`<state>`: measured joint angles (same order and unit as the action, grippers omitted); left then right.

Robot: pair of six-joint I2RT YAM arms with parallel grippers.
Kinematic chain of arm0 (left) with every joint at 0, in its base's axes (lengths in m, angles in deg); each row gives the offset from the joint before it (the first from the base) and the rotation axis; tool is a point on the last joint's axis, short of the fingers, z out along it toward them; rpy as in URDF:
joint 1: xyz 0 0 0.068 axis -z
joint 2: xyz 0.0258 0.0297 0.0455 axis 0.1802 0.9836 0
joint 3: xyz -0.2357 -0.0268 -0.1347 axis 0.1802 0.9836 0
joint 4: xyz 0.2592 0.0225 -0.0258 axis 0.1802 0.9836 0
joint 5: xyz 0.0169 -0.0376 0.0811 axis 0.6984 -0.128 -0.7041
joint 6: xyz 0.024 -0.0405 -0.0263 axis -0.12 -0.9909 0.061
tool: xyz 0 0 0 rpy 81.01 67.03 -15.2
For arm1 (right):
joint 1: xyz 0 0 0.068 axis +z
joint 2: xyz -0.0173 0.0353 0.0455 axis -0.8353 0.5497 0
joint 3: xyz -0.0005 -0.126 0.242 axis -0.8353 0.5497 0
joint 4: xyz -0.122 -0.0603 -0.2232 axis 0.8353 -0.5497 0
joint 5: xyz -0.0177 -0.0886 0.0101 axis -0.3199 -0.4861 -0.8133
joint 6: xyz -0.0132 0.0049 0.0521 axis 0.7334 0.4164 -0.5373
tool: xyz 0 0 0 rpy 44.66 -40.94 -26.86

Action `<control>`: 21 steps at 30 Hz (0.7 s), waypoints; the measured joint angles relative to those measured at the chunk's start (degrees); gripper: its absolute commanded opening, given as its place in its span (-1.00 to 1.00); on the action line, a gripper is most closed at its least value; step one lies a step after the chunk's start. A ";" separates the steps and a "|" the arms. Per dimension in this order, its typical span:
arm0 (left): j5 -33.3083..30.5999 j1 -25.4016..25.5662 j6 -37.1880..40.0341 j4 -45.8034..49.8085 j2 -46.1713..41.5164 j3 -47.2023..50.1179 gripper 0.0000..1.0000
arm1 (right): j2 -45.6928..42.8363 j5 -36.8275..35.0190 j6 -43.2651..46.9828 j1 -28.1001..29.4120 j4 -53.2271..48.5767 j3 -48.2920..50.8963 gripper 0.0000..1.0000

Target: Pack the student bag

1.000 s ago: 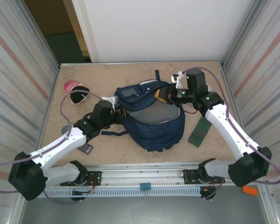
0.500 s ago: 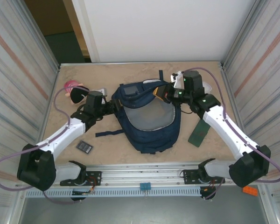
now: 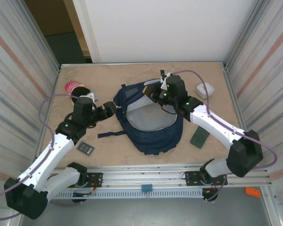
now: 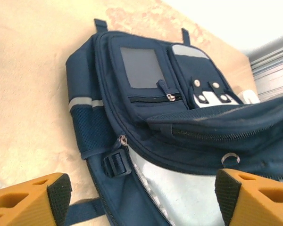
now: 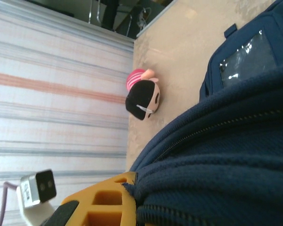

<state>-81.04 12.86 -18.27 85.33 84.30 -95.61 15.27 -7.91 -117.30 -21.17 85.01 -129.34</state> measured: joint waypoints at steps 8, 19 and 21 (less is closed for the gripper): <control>-1.25 0.00 -0.50 2.29 0.33 -1.11 0.63 | 6.60 -2.73 -0.74 1.27 3.13 -5.18 -1.00; -3.10 0.00 2.56 4.68 2.89 -10.97 0.64 | 8.00 -2.80 0.85 -0.17 -0.44 -13.42 -1.00; -3.17 0.00 2.75 5.20 2.95 -11.04 0.64 | 7.98 -2.69 0.85 -0.26 -0.94 -13.20 -1.00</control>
<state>-84.21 12.86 -15.52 90.53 87.25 -106.65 23.25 -10.60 -116.45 -21.43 84.07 -142.54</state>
